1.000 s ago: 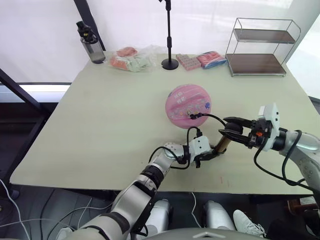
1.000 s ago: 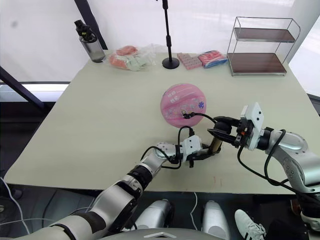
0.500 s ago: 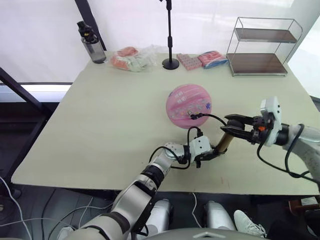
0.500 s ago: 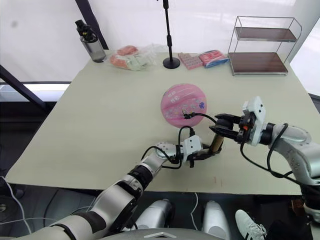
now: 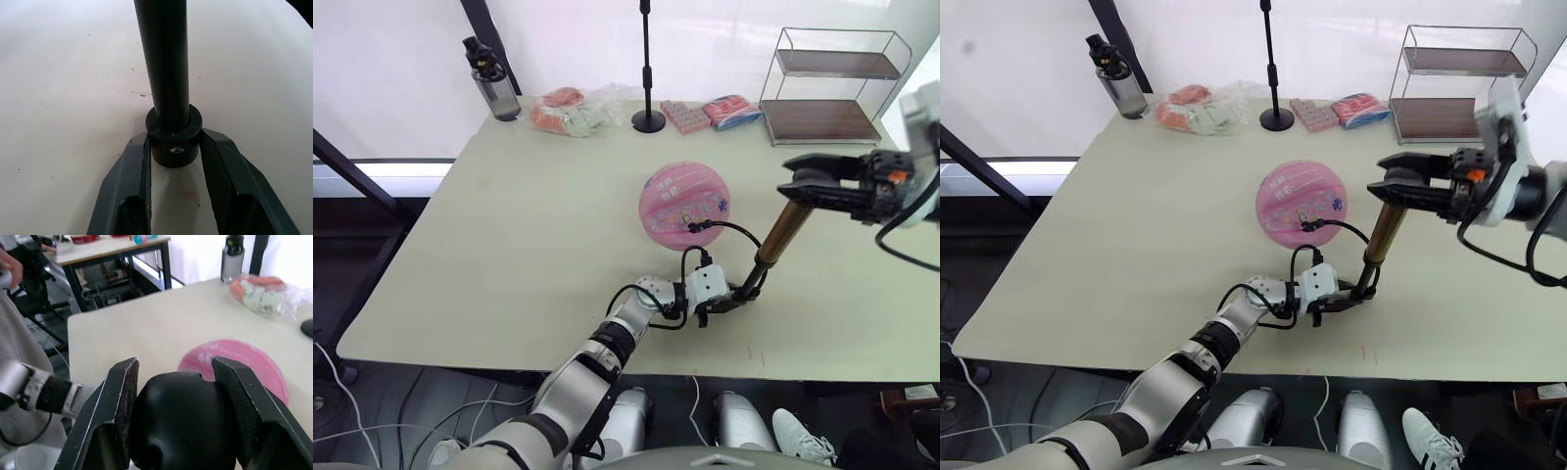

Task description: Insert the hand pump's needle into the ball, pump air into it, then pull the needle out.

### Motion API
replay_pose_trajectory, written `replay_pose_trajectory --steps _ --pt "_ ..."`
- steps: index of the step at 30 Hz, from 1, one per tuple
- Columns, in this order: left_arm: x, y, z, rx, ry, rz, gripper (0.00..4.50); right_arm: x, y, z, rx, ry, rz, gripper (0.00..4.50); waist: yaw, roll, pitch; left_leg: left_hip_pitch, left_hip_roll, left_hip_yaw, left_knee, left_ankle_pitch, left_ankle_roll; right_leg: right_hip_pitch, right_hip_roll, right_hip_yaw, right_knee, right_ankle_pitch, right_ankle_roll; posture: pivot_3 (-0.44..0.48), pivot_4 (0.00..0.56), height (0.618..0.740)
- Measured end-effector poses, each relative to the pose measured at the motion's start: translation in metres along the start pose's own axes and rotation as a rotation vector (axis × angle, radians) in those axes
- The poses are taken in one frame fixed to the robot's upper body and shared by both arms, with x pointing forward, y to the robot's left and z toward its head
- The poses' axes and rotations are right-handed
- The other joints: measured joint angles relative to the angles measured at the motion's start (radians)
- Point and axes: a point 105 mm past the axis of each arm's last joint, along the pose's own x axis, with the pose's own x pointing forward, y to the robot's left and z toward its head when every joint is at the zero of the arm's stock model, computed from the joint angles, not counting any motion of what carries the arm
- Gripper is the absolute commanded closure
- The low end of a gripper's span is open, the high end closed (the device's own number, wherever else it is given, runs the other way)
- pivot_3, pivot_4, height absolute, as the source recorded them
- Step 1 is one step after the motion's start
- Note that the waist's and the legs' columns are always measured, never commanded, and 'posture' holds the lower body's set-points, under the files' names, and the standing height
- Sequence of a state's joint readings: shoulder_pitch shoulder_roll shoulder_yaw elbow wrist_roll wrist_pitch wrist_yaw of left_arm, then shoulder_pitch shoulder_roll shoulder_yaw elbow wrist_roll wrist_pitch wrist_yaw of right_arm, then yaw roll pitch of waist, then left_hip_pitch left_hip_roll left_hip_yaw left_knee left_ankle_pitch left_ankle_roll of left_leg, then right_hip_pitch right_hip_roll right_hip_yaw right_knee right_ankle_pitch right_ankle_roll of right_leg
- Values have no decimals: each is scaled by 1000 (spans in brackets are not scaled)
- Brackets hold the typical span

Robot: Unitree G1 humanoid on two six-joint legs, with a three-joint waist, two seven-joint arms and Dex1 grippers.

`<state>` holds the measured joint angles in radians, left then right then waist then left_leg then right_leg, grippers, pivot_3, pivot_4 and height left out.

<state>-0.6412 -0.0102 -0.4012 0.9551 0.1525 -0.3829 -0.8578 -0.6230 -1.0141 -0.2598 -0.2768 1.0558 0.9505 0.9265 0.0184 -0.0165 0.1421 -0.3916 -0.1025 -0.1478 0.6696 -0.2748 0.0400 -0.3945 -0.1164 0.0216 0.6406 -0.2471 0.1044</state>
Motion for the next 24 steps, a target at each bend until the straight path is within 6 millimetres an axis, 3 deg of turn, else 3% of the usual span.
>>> replay_pose_trajectory --steps 14,17,19,24 --pt "0 -1 1 4 -5 -5 3422 0 -1 2 35 17 -13 2480 3 2 1 -6 0 0 0 0 0 -4 -1 0 0 0 0 0 150 736" --pt "1 -2 0 -1 -6 -1 3422 -1 2 -10 -9 31 -23 2480 4 -1 -1 -4 0 -1 0 0 0 -4 0 -1 0 0 0 0 150 736" --pt "1 -2 -1 -6 -5 5 3422 0 6 -32 1 44 -25 2480 3 -4 -3 -2 0 -1 1 0 0 -2 0 -1 0 0 0 0 150 736" --pt "-1 -2 -3 -10 1 15 3422 0 6 -63 9 71 -56 2480 0 -5 -5 2 0 0 1 0 0 2 1 0 1 0 0 0 150 736"
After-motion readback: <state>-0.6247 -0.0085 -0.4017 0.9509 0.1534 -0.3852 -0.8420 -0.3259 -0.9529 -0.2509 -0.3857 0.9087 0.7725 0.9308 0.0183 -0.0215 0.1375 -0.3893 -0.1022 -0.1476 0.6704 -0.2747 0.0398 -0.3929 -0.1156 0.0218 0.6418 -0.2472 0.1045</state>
